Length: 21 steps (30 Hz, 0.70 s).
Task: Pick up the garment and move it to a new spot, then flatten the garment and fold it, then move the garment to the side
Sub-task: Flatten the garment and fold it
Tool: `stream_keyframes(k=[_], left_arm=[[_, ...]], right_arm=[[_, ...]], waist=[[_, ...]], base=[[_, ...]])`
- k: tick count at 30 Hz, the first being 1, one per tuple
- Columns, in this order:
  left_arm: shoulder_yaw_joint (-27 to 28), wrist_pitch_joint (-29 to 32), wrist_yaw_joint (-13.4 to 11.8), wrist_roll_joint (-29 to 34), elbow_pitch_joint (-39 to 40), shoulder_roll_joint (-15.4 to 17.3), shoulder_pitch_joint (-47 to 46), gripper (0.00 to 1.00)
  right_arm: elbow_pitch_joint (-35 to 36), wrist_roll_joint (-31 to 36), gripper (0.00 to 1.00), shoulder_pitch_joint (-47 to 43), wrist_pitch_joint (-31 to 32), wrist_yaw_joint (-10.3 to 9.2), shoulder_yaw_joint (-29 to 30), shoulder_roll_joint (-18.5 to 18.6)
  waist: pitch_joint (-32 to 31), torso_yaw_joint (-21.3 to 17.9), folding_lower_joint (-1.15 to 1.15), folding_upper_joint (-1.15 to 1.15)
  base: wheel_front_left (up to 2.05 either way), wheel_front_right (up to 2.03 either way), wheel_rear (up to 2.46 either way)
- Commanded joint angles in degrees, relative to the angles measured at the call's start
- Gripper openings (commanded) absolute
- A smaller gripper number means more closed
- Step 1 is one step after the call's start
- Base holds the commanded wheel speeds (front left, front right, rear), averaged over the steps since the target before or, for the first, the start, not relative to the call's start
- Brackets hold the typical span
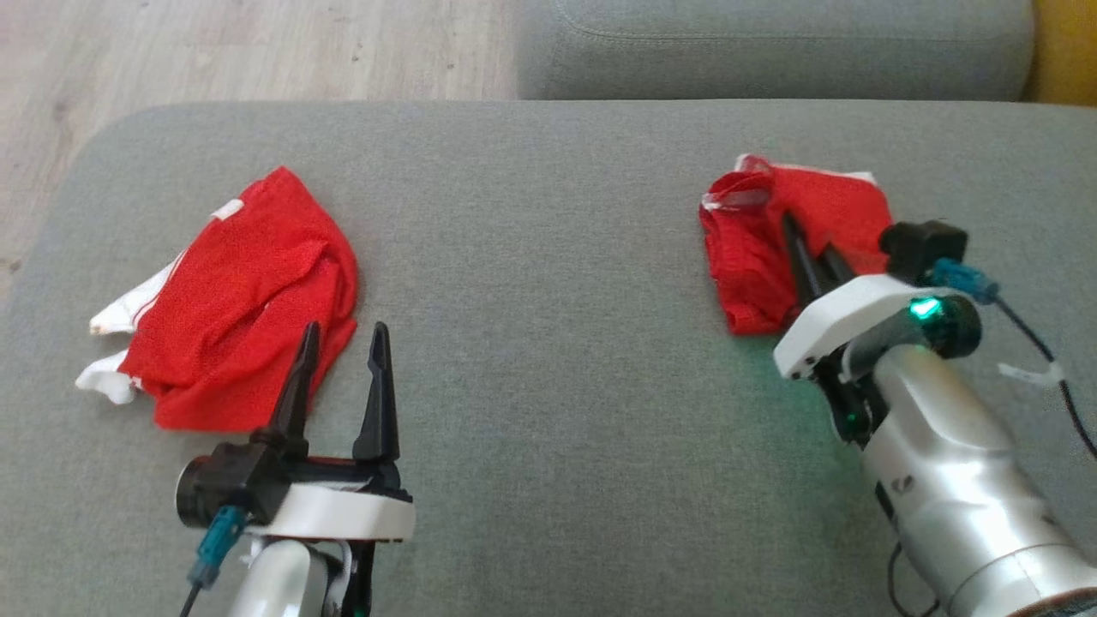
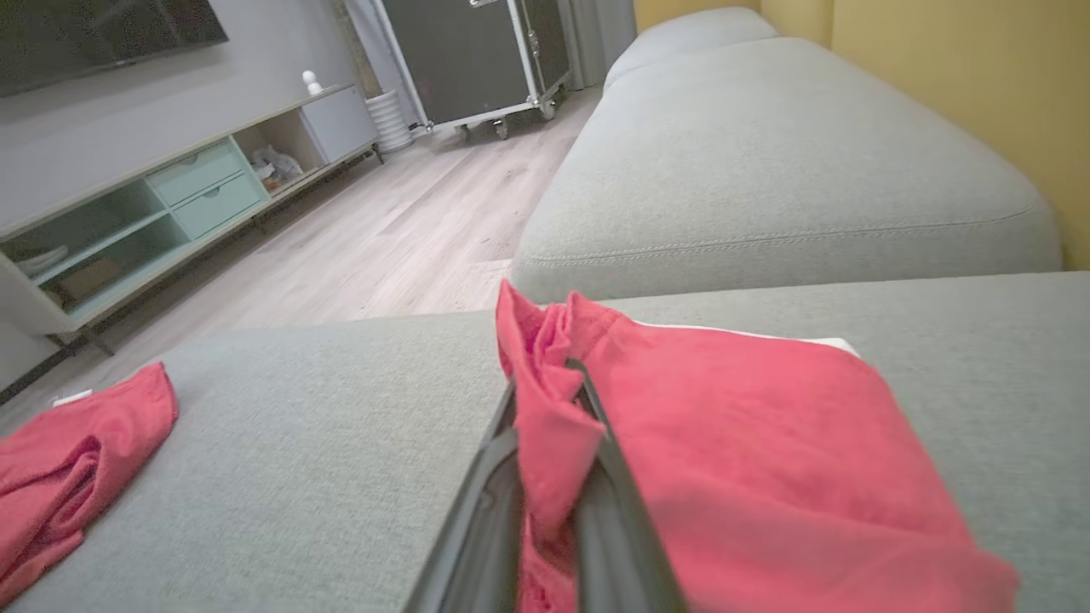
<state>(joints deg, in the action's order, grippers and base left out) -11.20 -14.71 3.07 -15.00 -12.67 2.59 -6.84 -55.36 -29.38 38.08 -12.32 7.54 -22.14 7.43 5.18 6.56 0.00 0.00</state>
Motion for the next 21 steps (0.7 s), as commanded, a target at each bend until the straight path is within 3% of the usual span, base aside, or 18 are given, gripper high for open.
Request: stream_keyframes(k=[1, 11, 13, 21], left_arm=[[2.1, -0.3, 0.1, 0.5, 1.6, 0.3, -1.3, 1.0], [2.3, -0.3, -0.4, 0.2, 1.6, 0.3, -0.3, 1.0], [2.4, -0.3, -0.4, 0.2, 1.6, 0.3, -0.3, 1.0], [4.0, -0.3, -0.5, 0.3, 4.0, 0.3, -0.6, 1.0]], right_arm=[[1.2, -0.6, 0.0, 0.6, -0.1, -0.05, -2.7, -0.4], [-3.3, -1.9, 0.0, -0.4, 0.6, -0.05, -13.8, -1.5], [-5.2, -1.1, 1.0, -0.1, 0.7, -0.05, -15.7, -1.8], [-4.1, -2.4, 1.0, 1.0, -2.4, -0.05, -14.8, -2.8]], waist=[[0.0, 0.4, 0.0, 0.0], [-0.1, -0.5, 0.0, 0.0], [-0.2, -1.4, 0.0, 0.0], [-1.0, -5.7, 0.0, 0.0]], base=[[0.0, 0.0, 0.0], [0.0, 0.0, 0.0], [0.0, 0.0, 0.0], [0.0, 0.0, 0.0]])
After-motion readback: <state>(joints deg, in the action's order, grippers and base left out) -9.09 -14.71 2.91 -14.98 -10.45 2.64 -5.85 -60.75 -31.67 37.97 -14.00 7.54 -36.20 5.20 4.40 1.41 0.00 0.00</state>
